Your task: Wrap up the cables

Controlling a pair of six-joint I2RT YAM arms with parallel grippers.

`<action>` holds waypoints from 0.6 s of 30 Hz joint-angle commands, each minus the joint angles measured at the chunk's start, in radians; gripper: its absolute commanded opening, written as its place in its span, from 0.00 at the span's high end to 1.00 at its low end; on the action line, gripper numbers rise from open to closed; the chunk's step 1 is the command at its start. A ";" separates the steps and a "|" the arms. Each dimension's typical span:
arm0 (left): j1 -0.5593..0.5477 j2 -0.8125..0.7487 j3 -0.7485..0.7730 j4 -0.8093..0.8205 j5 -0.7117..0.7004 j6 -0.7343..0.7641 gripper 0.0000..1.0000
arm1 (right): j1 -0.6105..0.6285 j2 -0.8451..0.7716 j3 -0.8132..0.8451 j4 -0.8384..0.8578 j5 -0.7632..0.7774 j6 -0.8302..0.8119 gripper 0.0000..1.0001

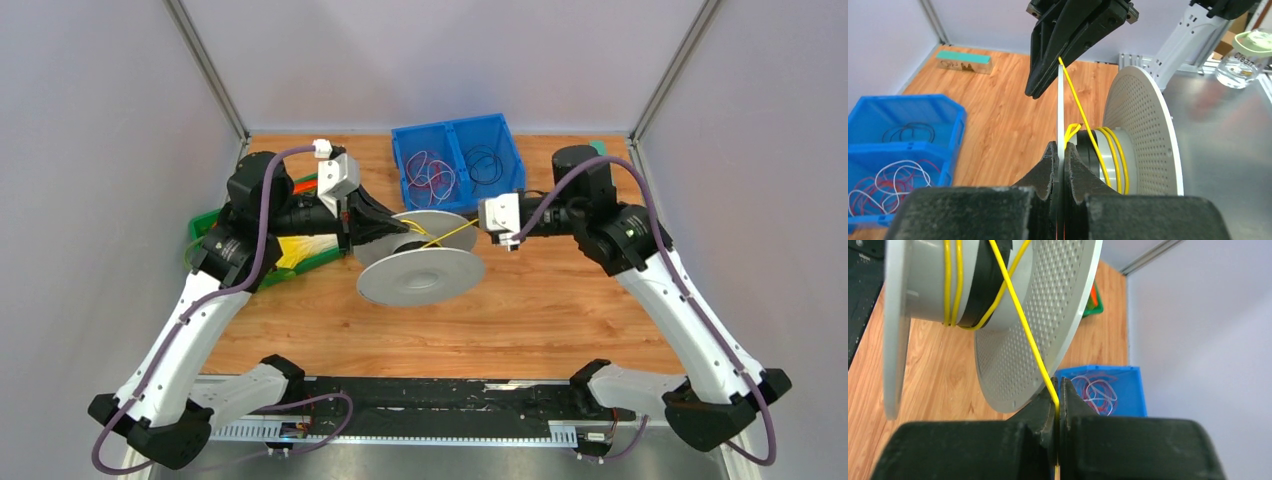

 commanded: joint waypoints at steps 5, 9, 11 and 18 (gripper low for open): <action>0.028 -0.052 0.146 -0.129 -0.020 0.311 1.00 | -0.021 -0.164 -0.135 0.109 0.059 0.182 1.00; 0.026 -0.032 0.191 -0.218 -0.024 0.421 1.00 | -0.021 -0.155 -0.123 0.103 0.070 0.211 0.90; 0.026 -0.024 0.206 -0.253 -0.030 0.455 1.00 | -0.019 -0.152 -0.126 0.108 0.065 0.220 0.73; 0.024 -0.010 0.215 -0.332 -0.080 0.533 1.00 | -0.016 -0.156 -0.170 0.071 0.085 0.214 0.29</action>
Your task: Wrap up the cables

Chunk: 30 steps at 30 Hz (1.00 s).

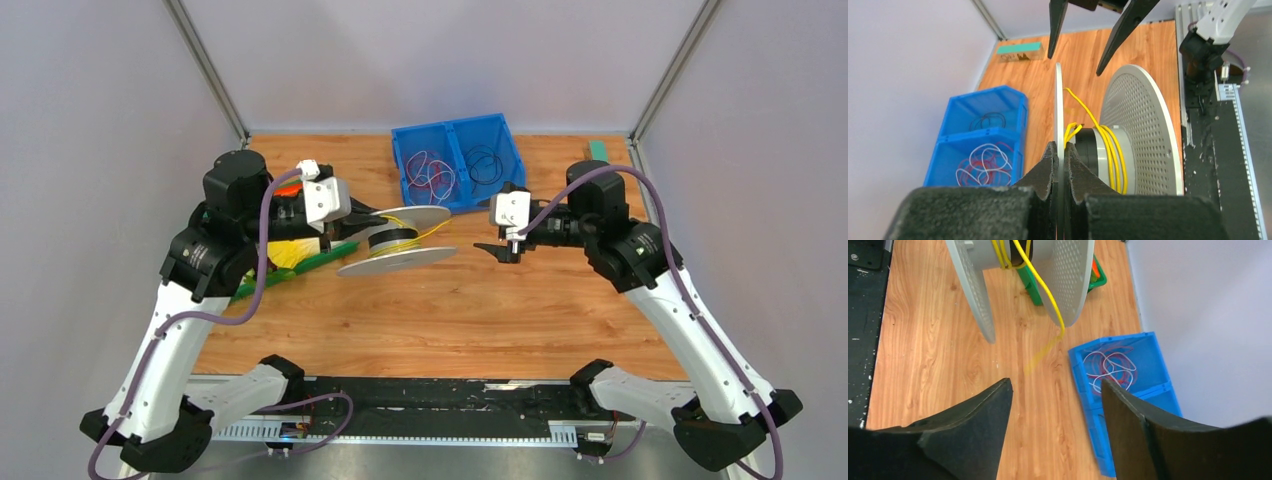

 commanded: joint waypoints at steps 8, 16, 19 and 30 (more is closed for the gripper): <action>0.005 0.010 0.061 -0.060 0.048 0.099 1.00 | 0.002 -0.101 -0.114 -0.038 0.029 0.058 0.32; 0.061 0.048 0.096 0.132 0.193 -0.193 1.00 | -0.001 -0.201 -0.245 0.089 0.011 0.253 0.38; 0.062 0.060 0.111 0.143 0.219 -0.225 1.00 | -0.001 -0.222 -0.282 0.128 0.006 0.300 0.39; 0.064 0.088 0.122 0.272 0.266 -0.386 1.00 | 0.000 -0.184 -0.297 0.247 0.003 0.445 0.48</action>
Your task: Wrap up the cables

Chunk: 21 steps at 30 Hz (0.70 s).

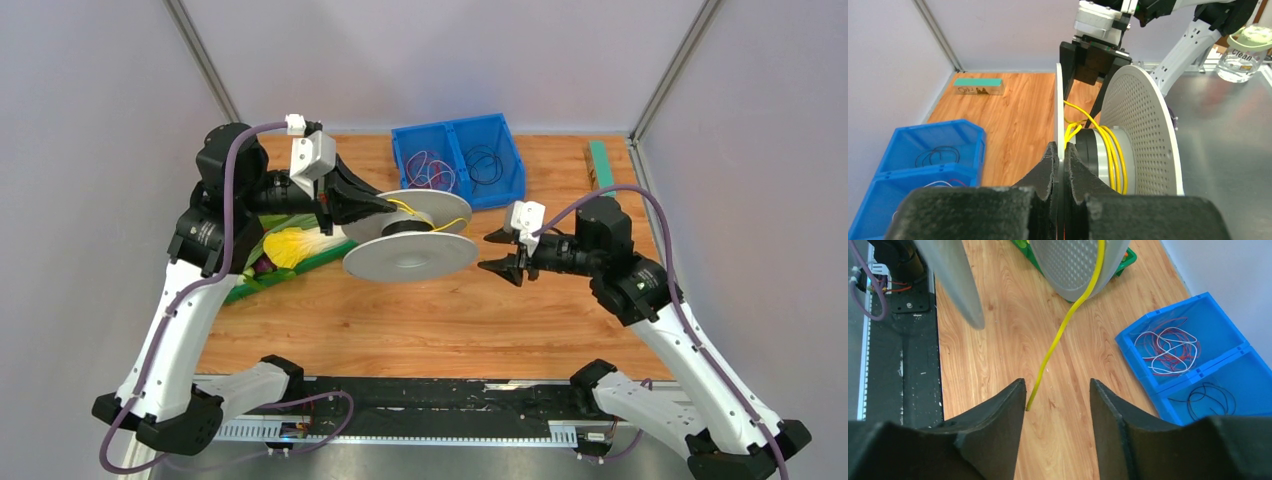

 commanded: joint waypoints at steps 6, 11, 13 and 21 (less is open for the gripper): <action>0.006 -0.007 0.011 0.196 0.002 -0.156 1.00 | -0.001 0.023 -0.009 0.101 -0.014 0.101 0.81; 0.050 -0.008 -0.085 0.452 -0.104 -0.441 1.00 | -0.019 0.002 -0.044 0.103 0.008 0.191 1.00; 0.063 -0.010 -0.142 0.532 -0.206 -0.574 1.00 | -0.032 -0.009 -0.065 0.115 0.008 0.251 1.00; 0.058 -0.007 -0.387 0.659 -0.585 -0.982 1.00 | -0.107 -0.040 -0.208 0.326 0.038 0.617 1.00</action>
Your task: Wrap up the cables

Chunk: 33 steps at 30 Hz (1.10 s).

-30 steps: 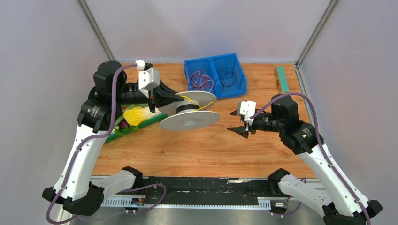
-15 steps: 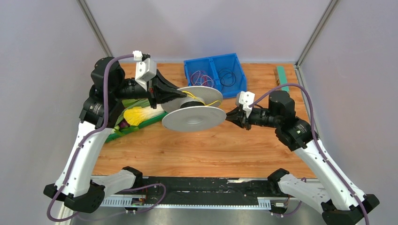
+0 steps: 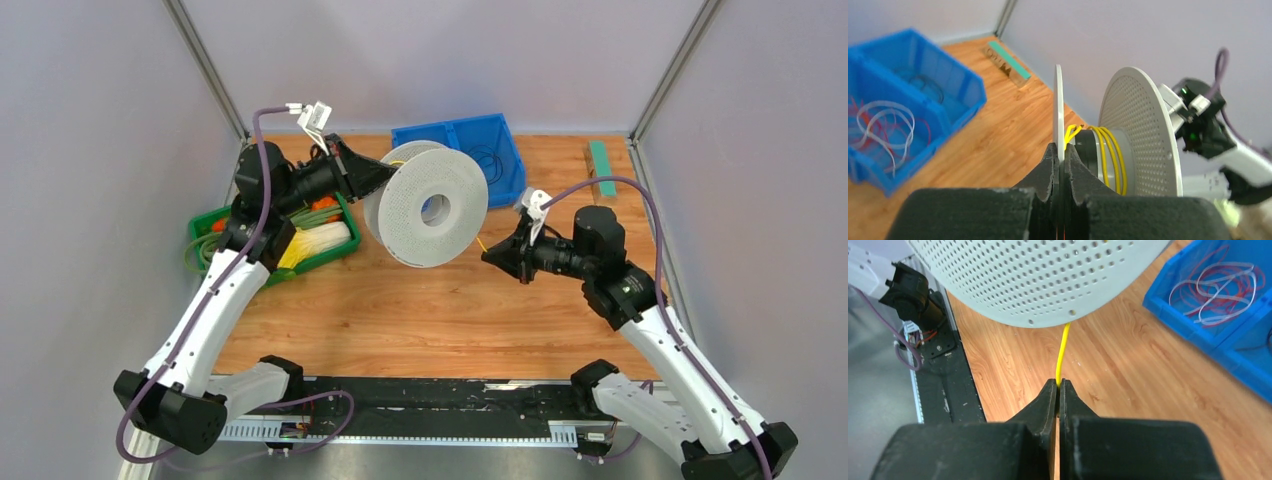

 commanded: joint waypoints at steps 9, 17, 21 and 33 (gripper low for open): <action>-0.078 0.042 -0.239 0.066 -0.412 -0.410 1.00 | -0.110 -0.049 -0.263 0.323 0.052 0.722 1.00; -0.141 0.181 -0.339 0.157 -0.486 -0.536 1.00 | -0.110 -0.068 -0.423 0.407 0.147 0.868 1.00; -0.158 0.269 -0.349 0.195 -0.498 -0.587 1.00 | -0.110 -0.043 -0.479 0.476 0.184 0.917 1.00; -0.216 0.432 -0.420 0.339 -0.550 -0.661 1.00 | -0.112 0.147 -0.479 0.514 0.253 1.064 1.00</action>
